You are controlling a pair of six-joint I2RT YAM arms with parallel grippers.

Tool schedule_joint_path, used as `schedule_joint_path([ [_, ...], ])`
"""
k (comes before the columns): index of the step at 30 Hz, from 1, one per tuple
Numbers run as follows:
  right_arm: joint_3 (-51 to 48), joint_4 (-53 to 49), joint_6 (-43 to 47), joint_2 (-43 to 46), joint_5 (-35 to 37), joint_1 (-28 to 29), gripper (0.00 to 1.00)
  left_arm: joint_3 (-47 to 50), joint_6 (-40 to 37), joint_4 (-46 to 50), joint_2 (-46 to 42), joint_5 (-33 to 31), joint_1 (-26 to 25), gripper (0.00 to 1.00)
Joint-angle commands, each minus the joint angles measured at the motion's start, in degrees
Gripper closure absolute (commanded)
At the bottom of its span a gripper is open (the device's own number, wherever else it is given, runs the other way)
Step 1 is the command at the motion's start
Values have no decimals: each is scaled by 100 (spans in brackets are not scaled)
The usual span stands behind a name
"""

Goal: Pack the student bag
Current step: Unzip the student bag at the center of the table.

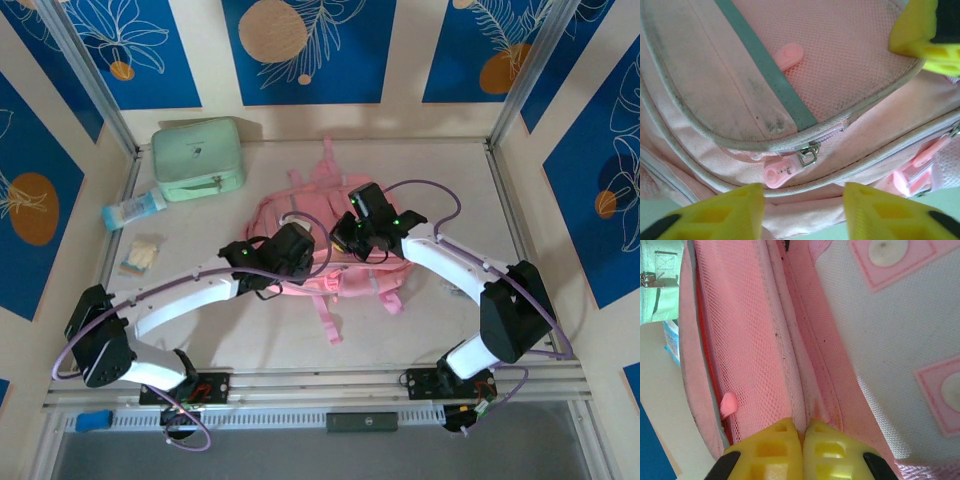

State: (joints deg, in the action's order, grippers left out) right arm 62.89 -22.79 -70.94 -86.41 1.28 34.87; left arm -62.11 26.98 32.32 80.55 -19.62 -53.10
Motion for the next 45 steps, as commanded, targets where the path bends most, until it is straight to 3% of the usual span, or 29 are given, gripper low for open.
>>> schedule_joint_path([
  [1,291,107,133,54,-321,35,100,-115,-566,-34,167,199,122,61],
  [9,336,73,135,28,-315,46,100,-107,-811,-367,410,-157,230,64],
  [14,395,30,165,-5,-305,66,100,1,-1063,-816,514,-326,252,75],
  [21,382,-90,375,51,-289,5,100,26,-1421,-932,429,-180,344,100],
  [25,501,-349,889,70,-458,-208,100,158,-1517,-628,187,-15,353,100],
  [31,799,-910,1921,-95,-1045,-929,100,537,-922,-277,-99,283,353,100],
  [37,1657,-1418,2948,-546,-322,-1109,100,654,183,-988,-190,1324,34,100],
  [43,2507,-1597,3374,-1298,-542,-1350,100,-109,738,-1127,580,1407,-429,100],
  [45,2693,-1790,3389,-1424,-767,-1360,92,-272,862,-1025,735,1285,-429,100],
])
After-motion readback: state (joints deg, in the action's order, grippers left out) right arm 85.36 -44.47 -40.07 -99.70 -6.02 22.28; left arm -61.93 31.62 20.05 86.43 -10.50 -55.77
